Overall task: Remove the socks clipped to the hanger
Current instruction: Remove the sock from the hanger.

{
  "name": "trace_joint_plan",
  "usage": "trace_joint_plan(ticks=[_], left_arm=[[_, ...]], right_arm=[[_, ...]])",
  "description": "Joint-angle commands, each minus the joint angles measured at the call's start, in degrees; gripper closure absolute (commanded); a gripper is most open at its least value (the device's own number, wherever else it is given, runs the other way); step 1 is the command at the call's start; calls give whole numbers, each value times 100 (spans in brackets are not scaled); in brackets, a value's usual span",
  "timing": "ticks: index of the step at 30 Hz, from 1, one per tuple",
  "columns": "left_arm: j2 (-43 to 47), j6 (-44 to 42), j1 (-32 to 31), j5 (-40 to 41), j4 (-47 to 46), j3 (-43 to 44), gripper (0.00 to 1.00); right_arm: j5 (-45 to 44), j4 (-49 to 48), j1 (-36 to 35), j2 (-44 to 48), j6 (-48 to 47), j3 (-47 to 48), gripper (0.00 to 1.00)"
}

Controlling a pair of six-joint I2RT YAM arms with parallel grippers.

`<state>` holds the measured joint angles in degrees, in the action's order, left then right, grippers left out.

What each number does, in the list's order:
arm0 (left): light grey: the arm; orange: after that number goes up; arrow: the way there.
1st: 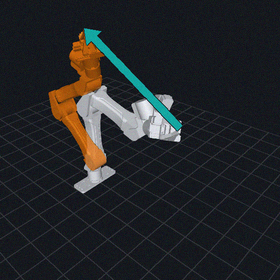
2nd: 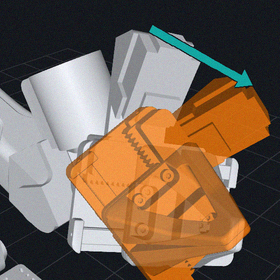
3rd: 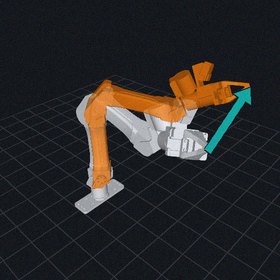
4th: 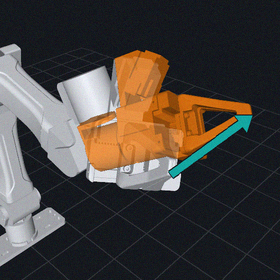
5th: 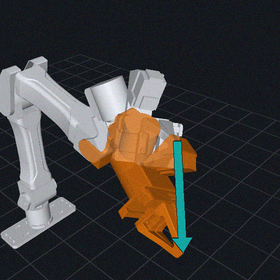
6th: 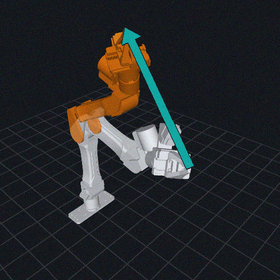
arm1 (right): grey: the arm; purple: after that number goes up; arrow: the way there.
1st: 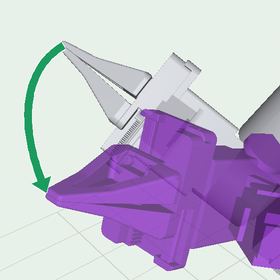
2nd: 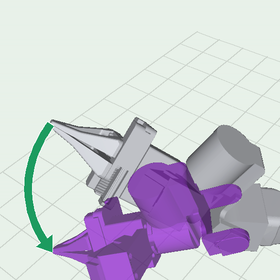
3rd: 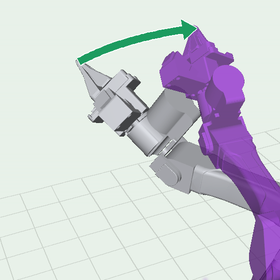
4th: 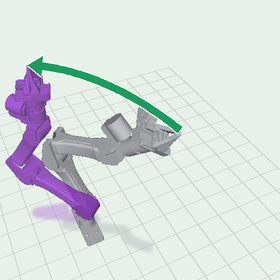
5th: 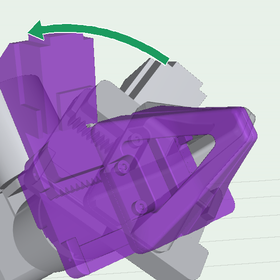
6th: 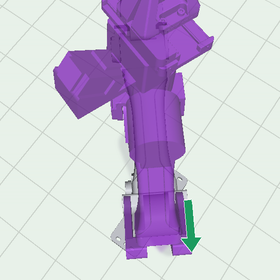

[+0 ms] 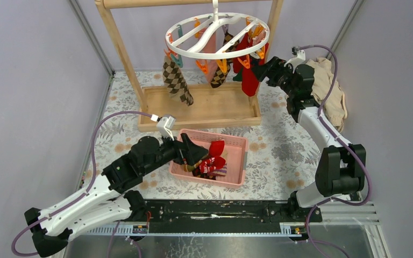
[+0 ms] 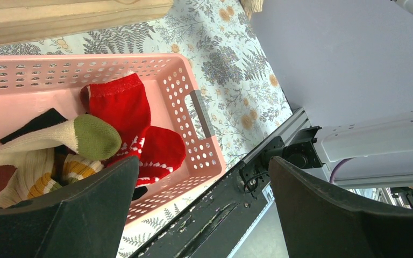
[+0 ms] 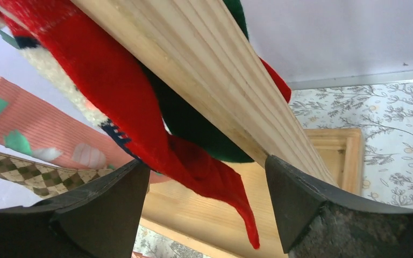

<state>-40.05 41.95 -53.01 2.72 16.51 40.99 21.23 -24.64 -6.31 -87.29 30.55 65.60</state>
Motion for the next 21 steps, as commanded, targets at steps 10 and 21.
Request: trace_joint_plan(ticks=[10, 21], left_arm=[[107, 137, -34, 17, -127, -20, 1], [159, 246, -34, 18, -161, -77, 1]], right_arm=[[817, -796, -2, -33, 421, 221, 29], [1020, -882, -2, -113, 608, 113, 75]])
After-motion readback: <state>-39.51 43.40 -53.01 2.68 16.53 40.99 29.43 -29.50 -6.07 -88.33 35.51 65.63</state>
